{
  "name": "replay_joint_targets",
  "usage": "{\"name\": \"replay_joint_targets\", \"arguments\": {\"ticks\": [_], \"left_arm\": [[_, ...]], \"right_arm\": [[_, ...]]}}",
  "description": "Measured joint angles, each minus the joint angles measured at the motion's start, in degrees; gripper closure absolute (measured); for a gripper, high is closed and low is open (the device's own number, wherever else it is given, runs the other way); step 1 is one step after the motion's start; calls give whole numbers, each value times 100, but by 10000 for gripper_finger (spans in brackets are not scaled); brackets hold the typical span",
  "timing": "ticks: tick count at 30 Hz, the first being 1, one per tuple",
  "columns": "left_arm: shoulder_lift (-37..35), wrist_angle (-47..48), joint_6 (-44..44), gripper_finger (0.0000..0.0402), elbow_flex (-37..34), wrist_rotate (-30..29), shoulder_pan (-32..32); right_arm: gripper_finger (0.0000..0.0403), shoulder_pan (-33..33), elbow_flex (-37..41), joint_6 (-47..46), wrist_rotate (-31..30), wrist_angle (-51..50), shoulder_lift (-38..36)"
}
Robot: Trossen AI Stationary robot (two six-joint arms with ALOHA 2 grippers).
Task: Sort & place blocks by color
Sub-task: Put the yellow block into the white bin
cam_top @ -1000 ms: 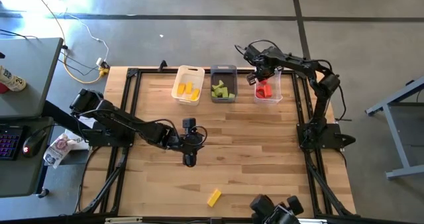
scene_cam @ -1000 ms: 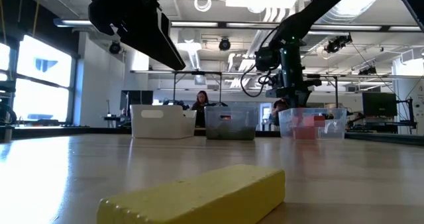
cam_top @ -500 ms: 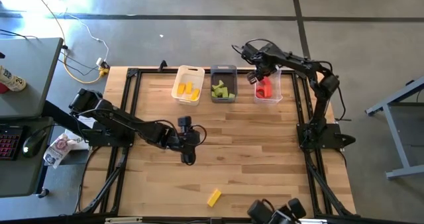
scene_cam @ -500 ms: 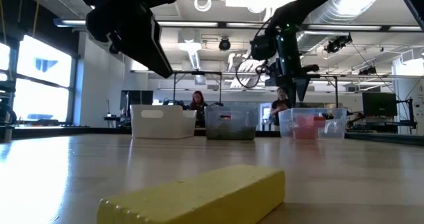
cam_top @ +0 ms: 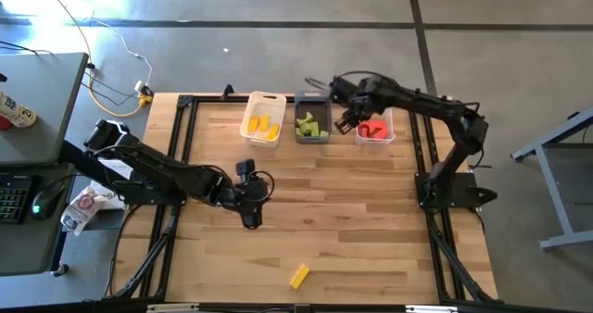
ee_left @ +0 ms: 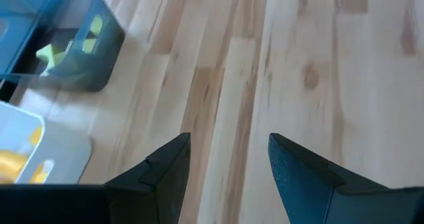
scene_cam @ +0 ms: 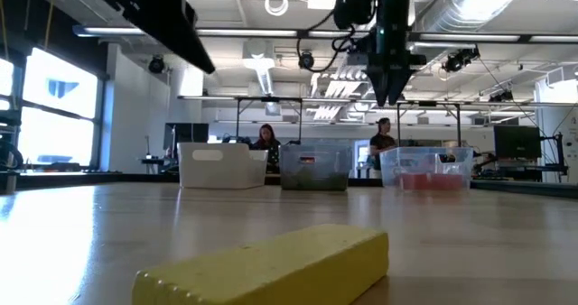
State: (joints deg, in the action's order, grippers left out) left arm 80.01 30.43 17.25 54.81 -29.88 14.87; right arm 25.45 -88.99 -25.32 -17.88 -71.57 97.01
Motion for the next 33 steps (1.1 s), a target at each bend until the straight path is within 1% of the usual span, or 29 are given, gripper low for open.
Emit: {"name": "replay_joint_targets", "arguments": {"ticks": [1, 3, 5, 7, 11, 19, 24, 29, 33], "left_arm": [[-9, 2, 70, 213, 14, 5, 28], [-119, 387, 237, 213, -11, 10, 89], [-138, 410, 415, 213, 15, 14, 162], [-176, 798, 565, 213, -10, 69, 222], [-188, 1076, 889, 213, -2, 76, 341], [-184, 1052, 1159, 213, 2, 139, 431], [-182, 1038, 1323, 213, 2, 139, 431], [-181, 1048, 1523, 213, 2, 141, 431], [-181, 1046, 1688, 213, 2, 156, 431]], "right_arm": [[254, -152, 0, -60, 35, -24, -29], [254, -472, 0, -187, 98, -27, -84], [254, -813, 0, -319, 152, -62, -115], [254, -1161, 0, -426, 213, -48, -116], [254, -1852, 0, -640, 228, 49, -111], [254, -3009, 2, -1065, 233, 421, -101], [253, -3574, 2, -1215, 491, 832, -99], [253, -4082, 2, -1174, 661, 1433, -99], [253, -4437, 2, -870, 746, 1828, -99]]}}
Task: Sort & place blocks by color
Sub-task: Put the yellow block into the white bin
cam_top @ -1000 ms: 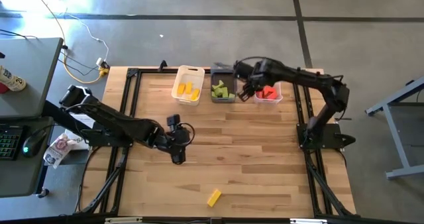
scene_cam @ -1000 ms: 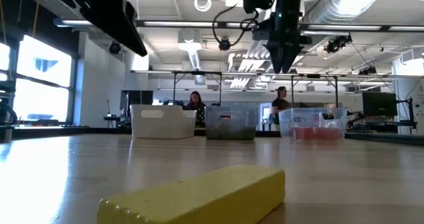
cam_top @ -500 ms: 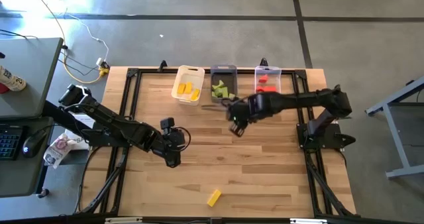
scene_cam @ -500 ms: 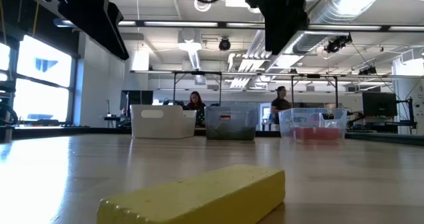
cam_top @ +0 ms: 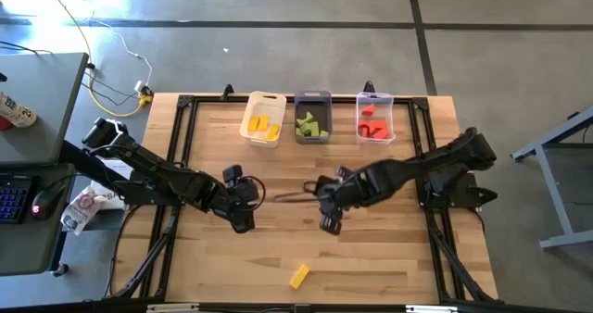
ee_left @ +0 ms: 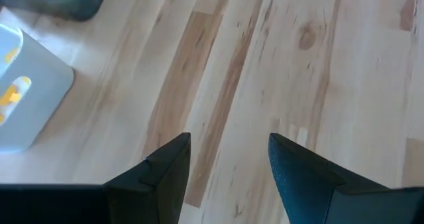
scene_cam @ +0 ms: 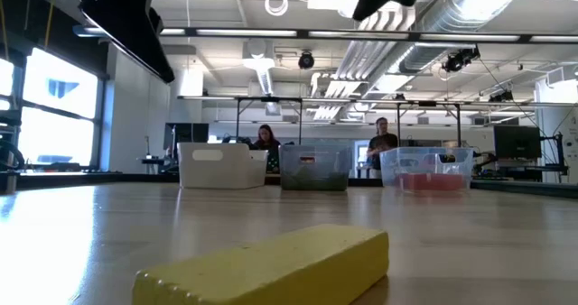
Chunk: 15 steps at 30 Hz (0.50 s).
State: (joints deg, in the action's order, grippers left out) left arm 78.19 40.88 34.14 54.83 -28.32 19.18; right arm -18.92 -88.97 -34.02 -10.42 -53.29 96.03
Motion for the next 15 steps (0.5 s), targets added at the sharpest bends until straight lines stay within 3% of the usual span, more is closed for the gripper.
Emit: {"name": "replay_joint_targets", "arguments": {"ticks": [9, 15], "left_arm": [[2, 0, 378, 213, 0, 248, -1], [2, -4, 497, 213, 0, 259, -2]], "right_arm": [[253, -677, 0, 945, -444, 860, 0], [252, -960, 0, 1528, -358, 1485, 0]]}}
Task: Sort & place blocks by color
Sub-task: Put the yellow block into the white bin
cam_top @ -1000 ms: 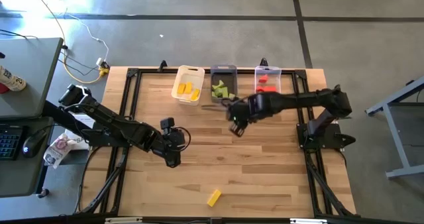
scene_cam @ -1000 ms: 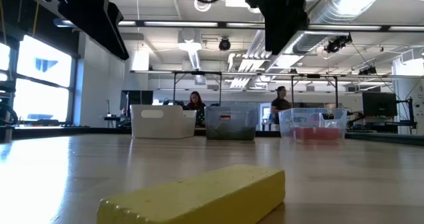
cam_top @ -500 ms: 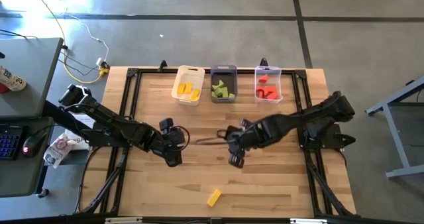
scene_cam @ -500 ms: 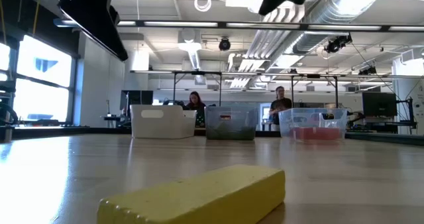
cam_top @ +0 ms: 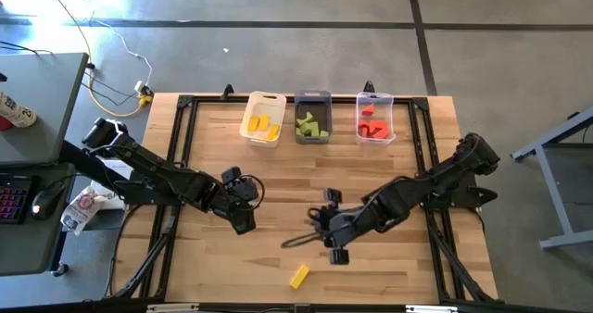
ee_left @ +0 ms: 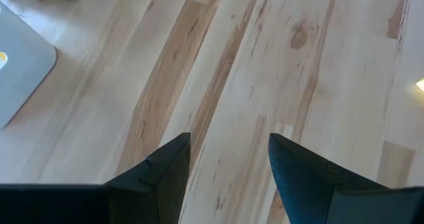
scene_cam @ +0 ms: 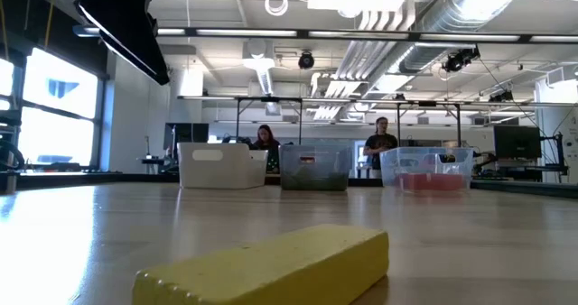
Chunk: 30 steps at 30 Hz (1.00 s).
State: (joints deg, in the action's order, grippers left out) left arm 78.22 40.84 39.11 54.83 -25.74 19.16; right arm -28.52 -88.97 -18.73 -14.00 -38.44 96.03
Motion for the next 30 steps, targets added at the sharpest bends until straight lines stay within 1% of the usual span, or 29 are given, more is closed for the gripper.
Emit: {"name": "replay_joint_targets", "arguments": {"ticks": [3, 8, 11, 15, 20, 30], "left_arm": [[0, -1, 148, 213, 0, 2, 2], [0, -20, 291, 213, 0, 5, 0], [0, -53, 295, 213, 0, 13, 0], [0, -79, 318, 213, 0, 20, 1], [2, -106, 567, 213, 0, 20, 1], [4, -153, 595, 213, 0, 296, 0]], "right_arm": [[240, -115, 0, 256, 72, 292, 30], [206, -285, 0, 713, 77, 400, 76], [196, -320, 0, 1033, 118, 468, 115], [195, -339, 0, 1511, 461, 672, 220], [195, -343, 0, 2042, 874, 935, 461], [195, -345, 0, 2888, 1127, 1108, 1101]]}}
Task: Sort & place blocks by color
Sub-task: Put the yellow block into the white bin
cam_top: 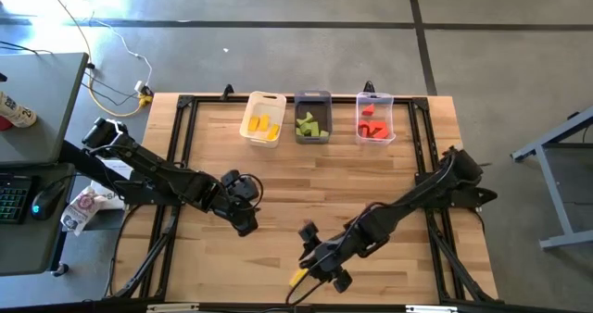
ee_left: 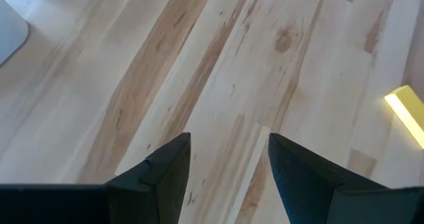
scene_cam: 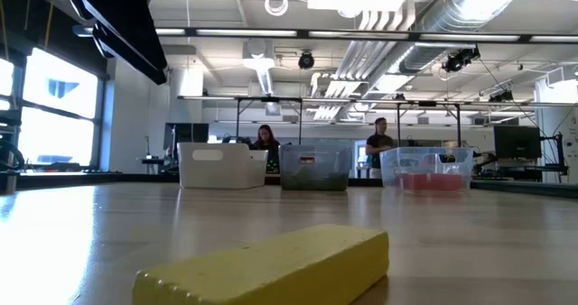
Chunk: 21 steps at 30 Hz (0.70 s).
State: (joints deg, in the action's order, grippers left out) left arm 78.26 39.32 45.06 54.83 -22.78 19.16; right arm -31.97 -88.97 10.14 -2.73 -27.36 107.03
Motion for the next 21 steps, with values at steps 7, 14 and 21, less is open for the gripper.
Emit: {"name": "replay_joint_targets", "arguments": {"ticks": [7, 14, 21], "left_arm": [[0, -22, 129, 213, 0, 25, 0], [-2, -22, 149, 213, 0, 108, 0], [-1, -20, 188, 213, 0, 118, 0]], "right_arm": [[195, -2, 0, 200, 259, 233, 471], [195, -6, 0, 218, 282, 250, 890], [195, -6, 0, 237, 327, 375, 1281]]}}
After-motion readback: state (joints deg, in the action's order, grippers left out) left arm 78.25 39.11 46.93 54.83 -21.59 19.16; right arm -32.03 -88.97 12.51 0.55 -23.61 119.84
